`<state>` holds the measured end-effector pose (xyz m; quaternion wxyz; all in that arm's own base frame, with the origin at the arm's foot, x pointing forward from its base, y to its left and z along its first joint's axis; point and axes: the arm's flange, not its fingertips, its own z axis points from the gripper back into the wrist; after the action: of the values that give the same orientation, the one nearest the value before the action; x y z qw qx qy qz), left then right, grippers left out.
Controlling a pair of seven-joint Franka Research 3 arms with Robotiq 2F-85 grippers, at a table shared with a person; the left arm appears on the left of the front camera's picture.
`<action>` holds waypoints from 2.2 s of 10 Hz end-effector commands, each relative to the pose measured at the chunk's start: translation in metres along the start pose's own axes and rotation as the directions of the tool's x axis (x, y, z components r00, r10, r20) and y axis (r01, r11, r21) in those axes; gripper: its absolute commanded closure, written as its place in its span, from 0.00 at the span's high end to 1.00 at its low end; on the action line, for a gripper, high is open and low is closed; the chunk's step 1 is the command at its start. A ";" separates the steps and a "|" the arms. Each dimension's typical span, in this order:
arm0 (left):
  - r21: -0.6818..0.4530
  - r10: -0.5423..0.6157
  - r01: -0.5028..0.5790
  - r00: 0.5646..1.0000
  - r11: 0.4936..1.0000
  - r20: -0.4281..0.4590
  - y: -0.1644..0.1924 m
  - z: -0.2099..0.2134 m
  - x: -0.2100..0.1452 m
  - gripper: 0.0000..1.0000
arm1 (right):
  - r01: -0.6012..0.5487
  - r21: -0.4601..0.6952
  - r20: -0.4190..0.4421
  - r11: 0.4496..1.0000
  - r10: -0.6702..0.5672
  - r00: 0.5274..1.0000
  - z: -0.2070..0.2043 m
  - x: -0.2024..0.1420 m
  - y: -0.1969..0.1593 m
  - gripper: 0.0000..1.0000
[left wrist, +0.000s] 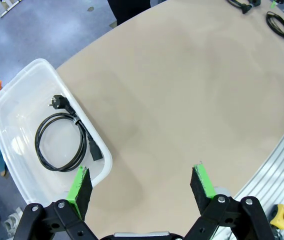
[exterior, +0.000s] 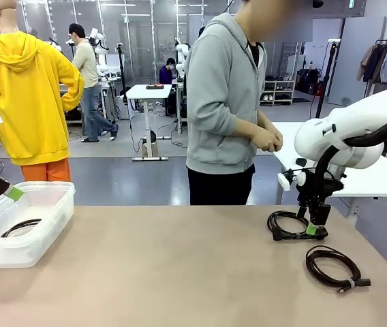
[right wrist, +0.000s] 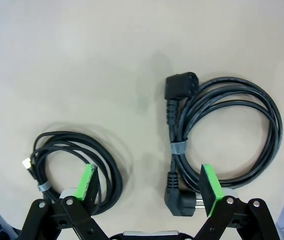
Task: Organize and store the cables.
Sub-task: Place the Power Cable into the Organizing box.
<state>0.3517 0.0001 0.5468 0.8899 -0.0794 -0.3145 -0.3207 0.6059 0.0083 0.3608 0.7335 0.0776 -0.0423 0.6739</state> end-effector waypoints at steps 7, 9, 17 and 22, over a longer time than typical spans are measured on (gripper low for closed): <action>0.004 0.013 -0.013 1.000 1.000 0.003 -0.002 -0.001 0.002 1.00 | 0.022 -0.046 -0.006 0.999 -0.022 1.000 -0.051 -0.006 -0.005 1.00; 0.004 0.013 -0.013 1.000 1.000 0.003 -0.002 -0.001 0.002 1.00 | 0.033 -0.042 0.019 0.999 -0.032 0.999 -0.058 -0.010 -0.013 1.00; 0.004 0.013 -0.013 1.000 1.000 0.003 -0.002 -0.001 0.002 1.00 | 0.043 -0.066 -0.039 0.997 -0.046 0.998 -0.055 -0.001 -0.015 0.00; 0.004 0.013 -0.013 1.000 1.000 0.003 -0.002 -0.001 0.002 1.00 | 0.050 -0.085 -0.106 0.995 -0.059 0.993 -0.015 0.024 -0.012 0.00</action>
<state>0.3517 0.0001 0.5467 0.8899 -0.0794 -0.3145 -0.3208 0.6197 0.0235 0.3237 0.7458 0.0244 -0.0414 0.6644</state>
